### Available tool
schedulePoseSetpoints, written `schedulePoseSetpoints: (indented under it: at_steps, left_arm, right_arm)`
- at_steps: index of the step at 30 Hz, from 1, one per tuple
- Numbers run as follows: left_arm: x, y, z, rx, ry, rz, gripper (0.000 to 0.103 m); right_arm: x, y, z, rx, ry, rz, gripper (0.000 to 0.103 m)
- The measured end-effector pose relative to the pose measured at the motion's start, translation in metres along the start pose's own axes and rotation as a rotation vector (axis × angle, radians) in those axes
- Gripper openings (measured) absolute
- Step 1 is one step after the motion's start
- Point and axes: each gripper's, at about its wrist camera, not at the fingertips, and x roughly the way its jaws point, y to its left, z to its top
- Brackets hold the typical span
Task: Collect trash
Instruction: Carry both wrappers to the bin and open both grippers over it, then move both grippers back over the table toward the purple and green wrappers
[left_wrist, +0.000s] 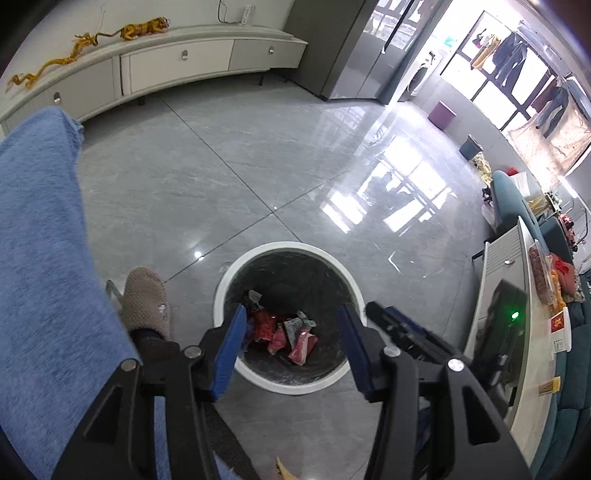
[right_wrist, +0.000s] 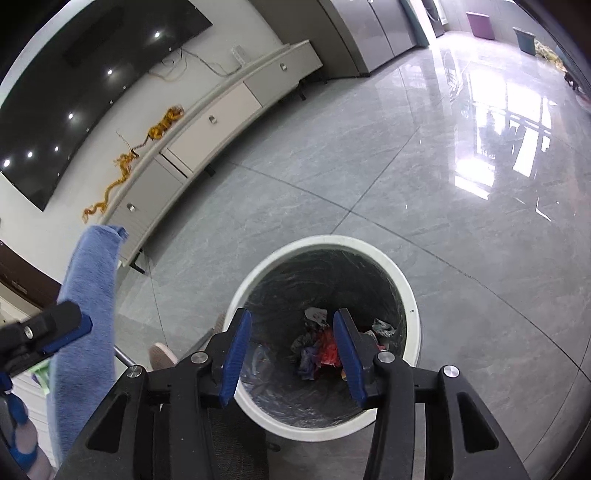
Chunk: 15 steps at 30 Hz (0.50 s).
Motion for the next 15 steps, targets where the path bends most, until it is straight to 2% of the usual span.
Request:
schedulePoseSetpoints:
  at_steps: [6, 15]
  left_arm:
    - [-0.043, 0.021, -0.033, 0.004, -0.046, 0.084, 0.050]
    - [-0.133, 0.075, -0.074, -0.112, -0.173, 0.098, 0.050]
  right_arm:
    - [-0.039, 0.024, 0.001, -0.024, -0.077, 0.013, 0.044]
    - [-0.092, 0.102, -0.007, -0.149, -0.165, 0.072, 0.045]
